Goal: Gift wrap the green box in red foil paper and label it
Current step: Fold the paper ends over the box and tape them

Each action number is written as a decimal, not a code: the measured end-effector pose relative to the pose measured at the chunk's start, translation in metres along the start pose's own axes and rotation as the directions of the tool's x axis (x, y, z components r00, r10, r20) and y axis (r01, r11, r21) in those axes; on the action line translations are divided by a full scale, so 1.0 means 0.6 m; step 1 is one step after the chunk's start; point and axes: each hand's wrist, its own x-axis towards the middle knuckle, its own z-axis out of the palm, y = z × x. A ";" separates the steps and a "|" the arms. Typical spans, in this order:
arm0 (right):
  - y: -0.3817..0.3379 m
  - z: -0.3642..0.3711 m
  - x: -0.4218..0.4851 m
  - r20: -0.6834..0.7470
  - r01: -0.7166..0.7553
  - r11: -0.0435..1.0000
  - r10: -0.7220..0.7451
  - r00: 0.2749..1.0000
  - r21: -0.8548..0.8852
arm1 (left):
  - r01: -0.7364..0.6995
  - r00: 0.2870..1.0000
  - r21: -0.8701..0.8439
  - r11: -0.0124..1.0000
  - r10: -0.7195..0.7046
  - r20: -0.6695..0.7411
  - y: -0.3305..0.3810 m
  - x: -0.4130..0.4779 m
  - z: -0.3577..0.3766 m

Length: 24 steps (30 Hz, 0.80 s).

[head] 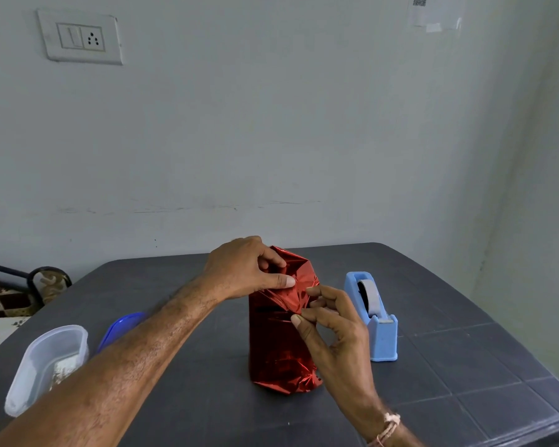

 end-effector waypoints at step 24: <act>0.010 0.006 -0.006 -0.027 0.004 1.000 -0.004 1.000 -0.006 | 0.086 0.988 -0.490 0.867 -0.012 0.151 -0.018 0.004 0.021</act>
